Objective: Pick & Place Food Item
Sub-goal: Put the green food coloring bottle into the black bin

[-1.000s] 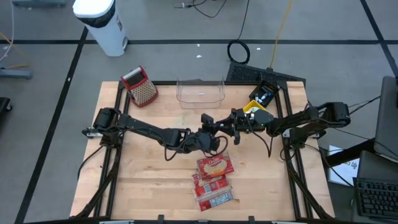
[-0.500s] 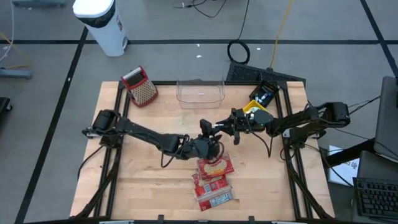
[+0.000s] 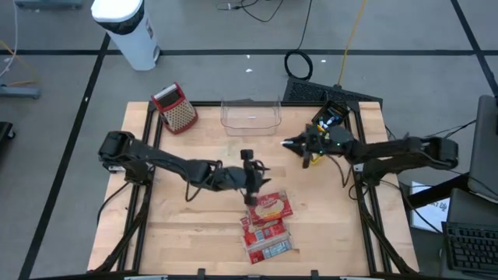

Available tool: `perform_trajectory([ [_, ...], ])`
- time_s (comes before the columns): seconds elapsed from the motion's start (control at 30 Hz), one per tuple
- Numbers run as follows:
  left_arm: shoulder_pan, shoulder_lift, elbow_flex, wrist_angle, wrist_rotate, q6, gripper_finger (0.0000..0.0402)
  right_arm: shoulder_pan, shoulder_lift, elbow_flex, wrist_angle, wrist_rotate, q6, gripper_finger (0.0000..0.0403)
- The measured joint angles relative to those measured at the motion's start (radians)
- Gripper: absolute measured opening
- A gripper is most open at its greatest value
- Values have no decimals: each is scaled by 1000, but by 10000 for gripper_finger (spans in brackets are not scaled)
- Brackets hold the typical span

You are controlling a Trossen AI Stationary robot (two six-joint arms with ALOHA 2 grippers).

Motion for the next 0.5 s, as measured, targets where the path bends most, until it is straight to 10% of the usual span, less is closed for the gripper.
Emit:
perform_trajectory([
  [0.5, 107, -100, -532, 756, 64, -227, 102, -281, -352, -226, -352, 518, -100, 64],
])
